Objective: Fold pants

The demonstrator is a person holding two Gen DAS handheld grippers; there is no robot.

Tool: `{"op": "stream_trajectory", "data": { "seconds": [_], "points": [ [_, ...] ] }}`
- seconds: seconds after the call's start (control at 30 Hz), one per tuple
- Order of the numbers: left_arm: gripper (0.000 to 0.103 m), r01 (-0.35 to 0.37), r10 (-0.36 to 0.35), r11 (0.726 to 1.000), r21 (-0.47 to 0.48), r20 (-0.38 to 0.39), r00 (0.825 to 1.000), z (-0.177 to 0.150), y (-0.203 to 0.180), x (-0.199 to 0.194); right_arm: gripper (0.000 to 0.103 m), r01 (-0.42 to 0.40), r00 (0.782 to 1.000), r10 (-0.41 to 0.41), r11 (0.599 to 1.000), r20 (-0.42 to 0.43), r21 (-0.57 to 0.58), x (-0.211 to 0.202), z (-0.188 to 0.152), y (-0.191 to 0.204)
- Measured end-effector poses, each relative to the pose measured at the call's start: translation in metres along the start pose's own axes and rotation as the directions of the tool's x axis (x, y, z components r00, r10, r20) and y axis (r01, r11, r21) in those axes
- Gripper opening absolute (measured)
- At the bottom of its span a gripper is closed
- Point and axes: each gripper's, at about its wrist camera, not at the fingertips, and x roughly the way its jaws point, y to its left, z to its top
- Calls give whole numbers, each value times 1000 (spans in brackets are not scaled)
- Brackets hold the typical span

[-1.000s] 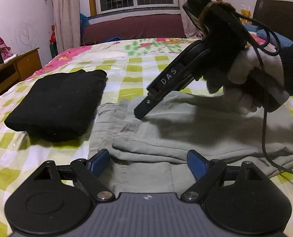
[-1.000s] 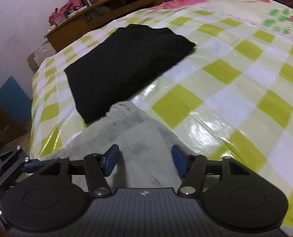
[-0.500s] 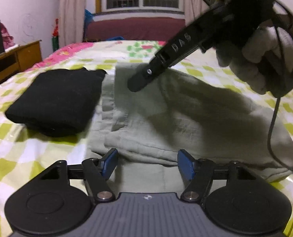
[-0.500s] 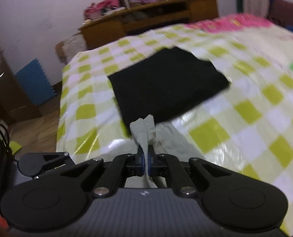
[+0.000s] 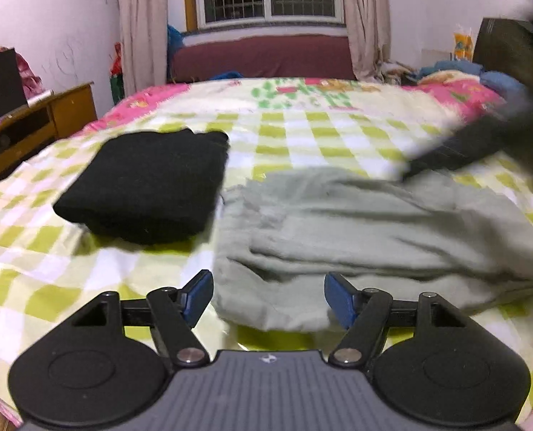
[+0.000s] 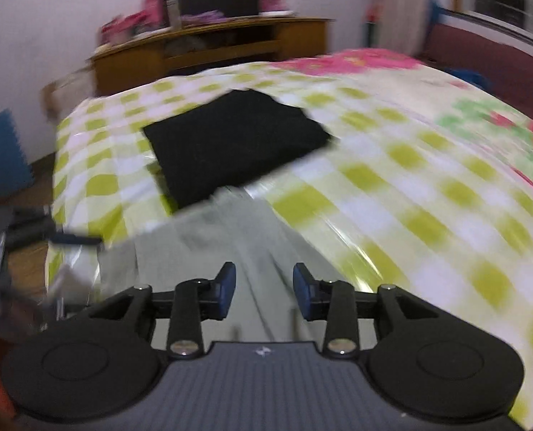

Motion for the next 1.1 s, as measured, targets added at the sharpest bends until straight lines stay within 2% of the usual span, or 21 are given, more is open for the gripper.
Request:
{"op": "stream_trajectory", "data": {
  "seconds": [0.07,0.17,0.27,0.37,0.47,0.53,0.6,0.73,0.8,0.87,1.0,1.1],
  "points": [
    [85,-16,15,1000,13,23,1000,6,2,2,36,90,996,-89,995,-15,44,-30,-30,-3],
    [87,-29,28,999,43,43,999,19,1,14,36,213,976,-208,974,-69,74,-66,-74,-1],
    [88,-28,28,997,65,9,1000,27,-2,32,36,265,960,-250,957,-124,119,-92,-111,3],
    [88,-49,54,992,113,-41,998,26,-13,46,38,266,957,-249,957,-145,111,-103,-136,10],
    [88,-41,52,989,140,-76,996,21,-23,50,38,294,947,-280,953,-158,75,-98,-149,13],
    [88,-47,62,985,167,-86,994,19,-29,50,38,286,950,-268,952,-159,106,-95,-158,12],
    [88,-56,74,981,186,-92,993,18,-32,48,38,295,948,-281,952,-150,81,-90,-162,14],
    [88,-63,86,976,210,-103,991,20,-35,45,35,382,912,-381,924,-151,-26,-89,-171,19],
    [88,-62,88,973,221,-110,990,19,-38,44,33,408,897,-406,913,-171,-26,-90,-175,14],
    [88,-55,87,972,230,-129,988,16,-40,45,33,424,890,-412,905,-193,22,-94,-179,4],
    [88,-50,87,965,257,-133,987,12,-42,37,36,383,912,-356,917,-205,110,-105,-184,-4],
    [88,-51,87,956,290,-113,990,12,-41,32,39,396,909,-371,911,-190,113,-111,-184,-1]
  ]
}}
